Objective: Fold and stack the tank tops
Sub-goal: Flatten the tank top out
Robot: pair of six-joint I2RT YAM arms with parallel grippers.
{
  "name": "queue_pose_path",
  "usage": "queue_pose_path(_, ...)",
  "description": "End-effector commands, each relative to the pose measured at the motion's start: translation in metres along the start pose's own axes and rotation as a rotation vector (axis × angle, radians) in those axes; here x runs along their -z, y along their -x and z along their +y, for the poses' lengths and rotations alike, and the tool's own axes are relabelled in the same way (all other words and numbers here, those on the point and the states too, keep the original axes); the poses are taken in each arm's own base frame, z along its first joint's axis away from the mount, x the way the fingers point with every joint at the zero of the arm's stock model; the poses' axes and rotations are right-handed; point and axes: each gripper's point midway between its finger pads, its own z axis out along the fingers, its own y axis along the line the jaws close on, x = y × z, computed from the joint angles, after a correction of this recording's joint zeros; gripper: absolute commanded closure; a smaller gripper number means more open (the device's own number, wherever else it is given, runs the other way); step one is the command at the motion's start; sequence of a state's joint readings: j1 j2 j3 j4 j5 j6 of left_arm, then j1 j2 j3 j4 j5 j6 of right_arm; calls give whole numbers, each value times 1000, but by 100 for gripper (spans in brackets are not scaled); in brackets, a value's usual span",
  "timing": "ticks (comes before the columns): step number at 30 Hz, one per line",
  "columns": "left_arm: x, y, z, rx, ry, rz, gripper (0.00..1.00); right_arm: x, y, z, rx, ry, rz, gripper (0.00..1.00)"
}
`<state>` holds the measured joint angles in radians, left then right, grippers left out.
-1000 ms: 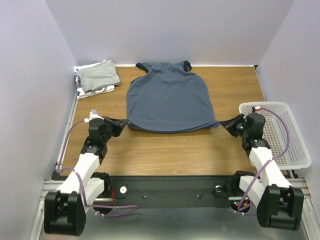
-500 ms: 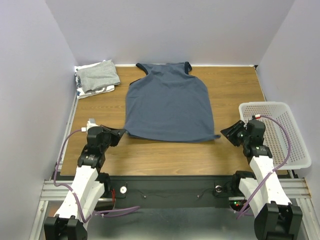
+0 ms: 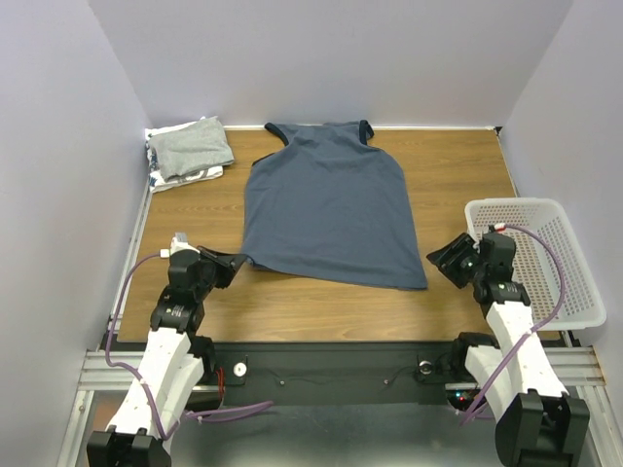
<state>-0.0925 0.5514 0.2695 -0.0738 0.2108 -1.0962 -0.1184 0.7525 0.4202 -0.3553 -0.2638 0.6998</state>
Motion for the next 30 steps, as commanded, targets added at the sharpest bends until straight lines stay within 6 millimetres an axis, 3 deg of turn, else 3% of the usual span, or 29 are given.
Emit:
queue_pose_path(1, 3, -4, -3, -30, -34, 13, 100, -2, 0, 10, 20, 60, -4, 43)
queue_pose_path(6, 5, -6, 7, -61, 11, 26, 98, -10, -14, 32, 85, 59, 21, 45)
queue_pose_path(10, 8, -5, 9, -100, 51, 37, 70, -18, -38, 50, 172, 40, 41, 46)
queue_pose_path(12, 12, 1, 1, -110, 51, 18, 57, -23, -38, 52, 178, 31, 31, 47)
queue_pose_path(17, 23, 22, -28, -161, 29, -50, 49, -31, -39, 49, 187, 3, 30, 48)
queue_pose_path(23, 31, 40, -52, -226, 11, -103, 49, -38, -42, 40, 184, -32, 35, 48)
queue_pose_path(26, 27, 41, -57, -238, 2, -100, 49, -39, -47, 30, 186, -52, 44, 48)
queue_pose_path(30, 7, 32, -58, -237, -28, -38, 49, -35, -55, 16, 178, -76, 56, 46)
